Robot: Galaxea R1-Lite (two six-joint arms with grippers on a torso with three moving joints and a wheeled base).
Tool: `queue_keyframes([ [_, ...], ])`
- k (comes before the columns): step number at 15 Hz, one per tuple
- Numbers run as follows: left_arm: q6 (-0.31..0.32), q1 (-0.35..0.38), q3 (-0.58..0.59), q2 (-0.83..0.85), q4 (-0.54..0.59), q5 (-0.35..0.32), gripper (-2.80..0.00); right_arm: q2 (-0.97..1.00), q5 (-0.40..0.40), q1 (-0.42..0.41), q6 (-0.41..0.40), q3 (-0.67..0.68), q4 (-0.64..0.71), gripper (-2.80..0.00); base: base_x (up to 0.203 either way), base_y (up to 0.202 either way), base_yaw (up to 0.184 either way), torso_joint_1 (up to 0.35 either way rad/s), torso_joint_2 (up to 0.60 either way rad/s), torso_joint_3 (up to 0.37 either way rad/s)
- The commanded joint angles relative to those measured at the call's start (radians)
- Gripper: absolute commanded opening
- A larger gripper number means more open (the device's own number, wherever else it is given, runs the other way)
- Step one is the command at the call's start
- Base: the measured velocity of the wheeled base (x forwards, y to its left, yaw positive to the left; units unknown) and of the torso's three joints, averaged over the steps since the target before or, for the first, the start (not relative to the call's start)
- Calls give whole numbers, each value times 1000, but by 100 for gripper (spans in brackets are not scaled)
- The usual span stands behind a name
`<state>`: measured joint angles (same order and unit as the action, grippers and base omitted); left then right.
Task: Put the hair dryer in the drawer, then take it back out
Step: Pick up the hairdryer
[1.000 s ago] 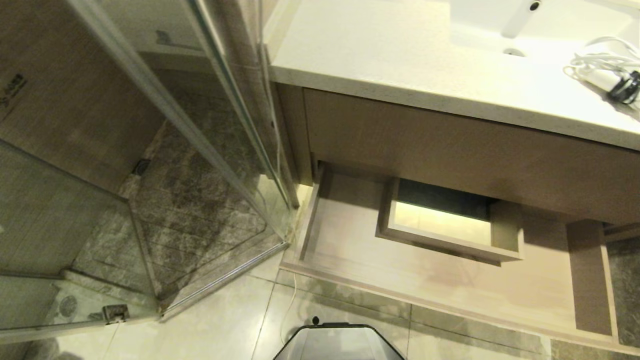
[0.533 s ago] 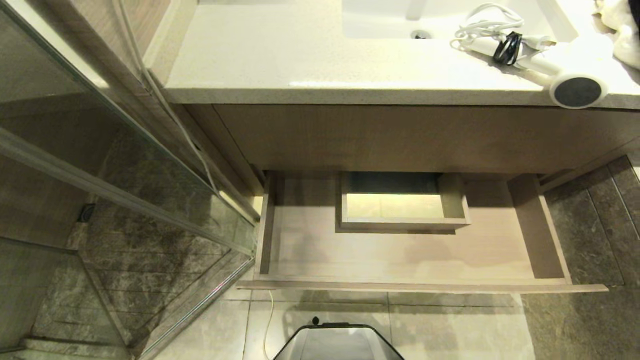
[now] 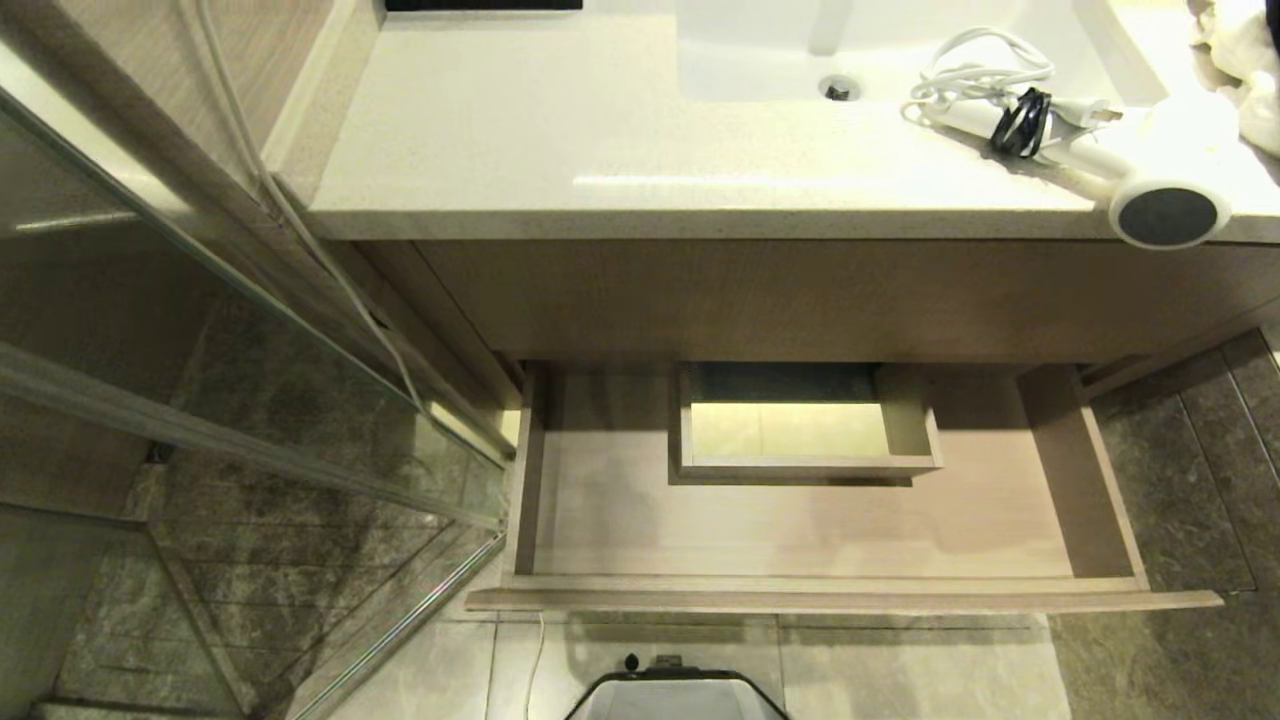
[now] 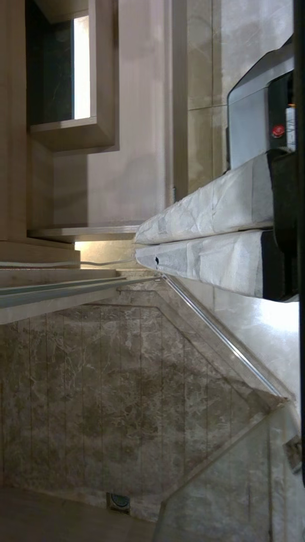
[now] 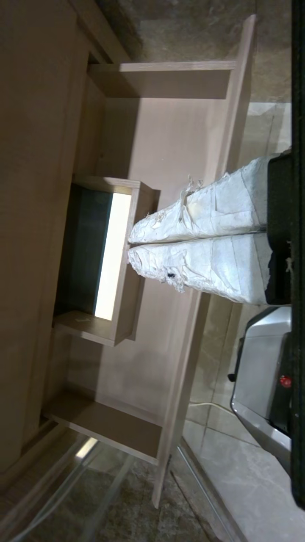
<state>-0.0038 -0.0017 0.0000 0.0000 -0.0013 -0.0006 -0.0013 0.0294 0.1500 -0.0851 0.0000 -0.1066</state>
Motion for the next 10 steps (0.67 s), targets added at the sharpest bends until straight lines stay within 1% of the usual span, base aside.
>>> queue_keyframes([
  [1, -1, 0, 0, 0, 0, -1, -280, -39, 0, 0, -1, 40, -1, -280, 0, 0, 0, 290, -8, 259],
  [10, -1, 0, 2, 0, 0, -1, -280, -39, 0, 0, -1, 40, -1, -280, 0, 0, 0, 312, -84, 231],
])
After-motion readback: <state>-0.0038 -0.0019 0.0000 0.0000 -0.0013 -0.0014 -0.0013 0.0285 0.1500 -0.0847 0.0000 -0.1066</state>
